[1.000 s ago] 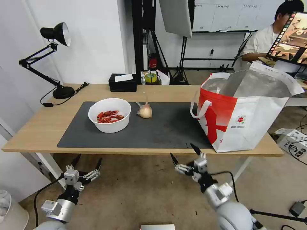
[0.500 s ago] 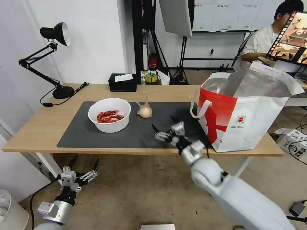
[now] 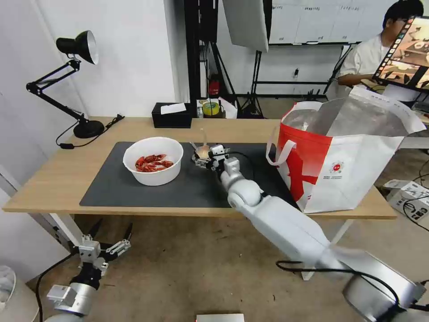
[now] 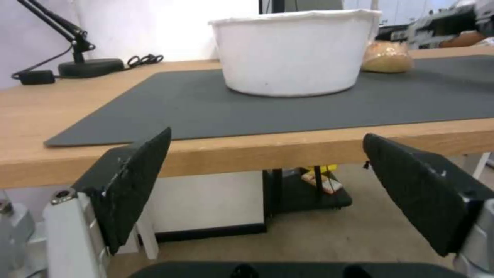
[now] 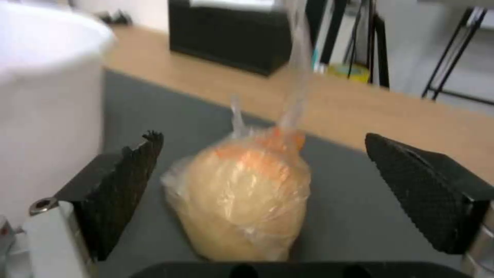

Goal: Pick up the trash from the table and place it into the takeout bag.

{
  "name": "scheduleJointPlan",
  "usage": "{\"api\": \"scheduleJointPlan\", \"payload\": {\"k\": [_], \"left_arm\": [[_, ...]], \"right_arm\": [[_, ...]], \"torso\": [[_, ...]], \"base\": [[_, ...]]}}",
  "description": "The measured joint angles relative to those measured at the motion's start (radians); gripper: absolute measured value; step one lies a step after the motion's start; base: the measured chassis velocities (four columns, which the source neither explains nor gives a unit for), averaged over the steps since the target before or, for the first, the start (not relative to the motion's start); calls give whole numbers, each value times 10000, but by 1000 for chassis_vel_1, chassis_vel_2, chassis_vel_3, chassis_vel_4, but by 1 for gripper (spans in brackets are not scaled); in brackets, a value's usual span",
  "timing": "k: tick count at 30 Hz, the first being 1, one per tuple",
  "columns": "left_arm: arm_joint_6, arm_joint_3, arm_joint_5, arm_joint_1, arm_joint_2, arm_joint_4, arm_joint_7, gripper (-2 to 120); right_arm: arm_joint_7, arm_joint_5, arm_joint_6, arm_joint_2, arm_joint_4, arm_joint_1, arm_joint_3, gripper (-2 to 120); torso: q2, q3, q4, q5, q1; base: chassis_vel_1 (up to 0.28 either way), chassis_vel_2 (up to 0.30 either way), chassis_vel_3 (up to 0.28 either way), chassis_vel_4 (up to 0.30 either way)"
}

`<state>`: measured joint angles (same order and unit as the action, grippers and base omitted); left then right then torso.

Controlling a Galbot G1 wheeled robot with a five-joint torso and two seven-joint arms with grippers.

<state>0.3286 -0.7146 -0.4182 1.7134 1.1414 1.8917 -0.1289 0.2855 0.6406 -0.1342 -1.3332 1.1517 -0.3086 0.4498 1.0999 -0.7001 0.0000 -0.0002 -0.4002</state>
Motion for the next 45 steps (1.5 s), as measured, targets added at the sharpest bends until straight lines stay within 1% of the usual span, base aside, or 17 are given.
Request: {"api": "scheduleJointPlan", "payload": {"k": [2,3,6,9,19,24,28,33,35,37,39,40,41,43,44,45], "left_arm": [[26,-5,-9,1,-1,-27,-7,100],[26,-5,-9,1,-1,-27,-7,100],[57,-2,-11,3,5,-55,-26,100],[71,-1,-12,7,5,-63,-37,100],[142,-74,-48,72,-7,-78,-45,100],[166,-111,-55,96,-33,-72,-64,100],[254,-144,-55,133,-48,-111,-211,100],[271,-154,-56,161,-44,-112,-224,100],[276,-214,-73,183,-51,-111,-224,100],[278,-227,-89,193,-59,-110,-224,100],[290,-252,-129,222,-76,-110,-223,100],[290,-252,-129,222,-76,-110,-223,100],[294,-255,-135,227,-82,-109,-224,100],[295,-256,-141,230,-90,-97,-224,100],[295,-256,-141,230,-90,-97,-224,100],[296,-256,-142,231,-92,-84,-224,100]], "right_arm": [[-47,100,-199,-379,-573,205,12,100],[-47,100,-199,-379,-573,205,12,100],[-100,267,-490,-833,-1099,410,-25,100],[-54,271,-729,-1043,-1314,529,-57,100],[168,473,-1411,-1228,-1562,749,-99,100],[242,675,-1532,-1314,-1631,734,-115,100],[317,690,-1597,-1481,-1803,733,-180,100],[440,709,-1676,-1686,-1993,705,-401,100],[546,720,-1719,-1725,-2082,693,-459,91],[548,750,-1737,-1709,-2082,689,-459,89],[548,836,-1797,-1628,-2035,666,-459,76],[548,836,-1797,-1628,-2035,666,-459,76],[549,863,-1814,-1584,-1994,651,-459,73],[553,900,-1828,-1498,-1902,609,-457,63],[553,900,-1828,-1498,-1902,609,-457,63],[558,912,-1834,-1463,-1859,593,-454,59]], "torso": [[0,0,0,0,0],[0,0,0,0,0],[0,0,1,0,1],[0,1,1,0,0],[1,2,0,1,1],[1,2,0,2,2],[1,2,0,2,2],[2,2,0,1,2],[2,2,0,1,2],[1,2,0,2,2],[1,1,0,2,2],[1,1,0,2,2],[2,2,0,2,2],[2,2,0,2,2],[2,2,0,2,2],[2,2,0,2,2]], "base": [[0,0,0,0],[0,0,0,0],[0,0,0,0],[0,0,0,0],[0,0,0,0],[0,0,0,0],[0,0,0,0],[0,0,0,0],[0,0,0,0],[0,0,0,0],[0,0,0,0],[0,0,0,0],[0,0,0,0],[0,0,0,0],[0,0,0,0],[0,0,0,0]]}}
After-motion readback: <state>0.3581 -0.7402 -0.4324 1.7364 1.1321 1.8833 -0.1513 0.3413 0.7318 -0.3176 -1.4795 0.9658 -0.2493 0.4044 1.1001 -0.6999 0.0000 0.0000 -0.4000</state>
